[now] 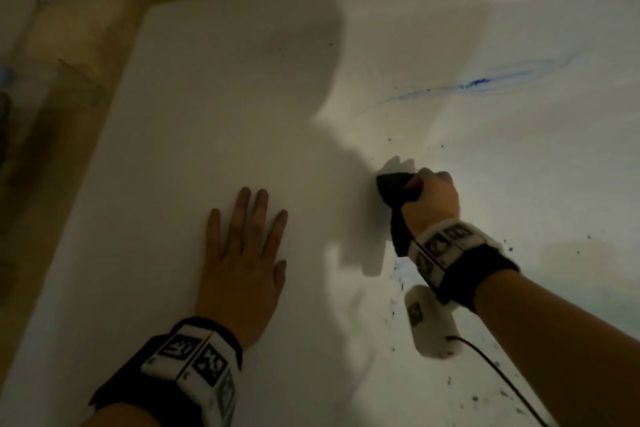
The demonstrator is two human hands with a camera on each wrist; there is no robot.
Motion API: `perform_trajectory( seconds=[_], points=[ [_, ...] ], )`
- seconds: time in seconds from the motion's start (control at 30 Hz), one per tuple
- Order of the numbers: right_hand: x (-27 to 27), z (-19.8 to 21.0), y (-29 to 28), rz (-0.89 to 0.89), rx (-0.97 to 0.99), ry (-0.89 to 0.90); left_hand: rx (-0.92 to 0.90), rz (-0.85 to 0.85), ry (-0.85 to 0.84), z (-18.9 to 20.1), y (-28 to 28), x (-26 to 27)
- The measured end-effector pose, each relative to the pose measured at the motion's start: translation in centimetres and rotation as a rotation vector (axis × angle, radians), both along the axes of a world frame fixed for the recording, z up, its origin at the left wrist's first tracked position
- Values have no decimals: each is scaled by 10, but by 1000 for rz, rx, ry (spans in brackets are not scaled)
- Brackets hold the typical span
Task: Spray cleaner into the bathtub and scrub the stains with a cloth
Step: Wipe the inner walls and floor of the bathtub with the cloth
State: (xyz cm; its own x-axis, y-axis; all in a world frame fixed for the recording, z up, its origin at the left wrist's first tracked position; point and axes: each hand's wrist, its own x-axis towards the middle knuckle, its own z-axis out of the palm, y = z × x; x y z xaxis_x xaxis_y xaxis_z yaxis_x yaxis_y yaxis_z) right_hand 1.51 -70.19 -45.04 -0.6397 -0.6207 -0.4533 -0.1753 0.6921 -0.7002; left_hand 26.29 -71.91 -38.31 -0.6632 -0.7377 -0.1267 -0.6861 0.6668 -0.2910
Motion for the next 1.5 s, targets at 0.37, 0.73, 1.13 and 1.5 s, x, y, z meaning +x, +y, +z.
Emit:
perform_trajectory(
  seconds=[0.37,0.73,1.13,1.5],
  points=[
    [-148,63,35,-721,-409,526,94,211,-114,49,-116,-38],
    [-116,55,-41,-644,-395,510,89,93,-6,28,-117,-30],
    [14,18,-61,599,-152,497,99,272,-161,37,-112,-43],
    [-21,102,-41,243,-786,834,174,283,-205,49,-109,-51]
  ],
)
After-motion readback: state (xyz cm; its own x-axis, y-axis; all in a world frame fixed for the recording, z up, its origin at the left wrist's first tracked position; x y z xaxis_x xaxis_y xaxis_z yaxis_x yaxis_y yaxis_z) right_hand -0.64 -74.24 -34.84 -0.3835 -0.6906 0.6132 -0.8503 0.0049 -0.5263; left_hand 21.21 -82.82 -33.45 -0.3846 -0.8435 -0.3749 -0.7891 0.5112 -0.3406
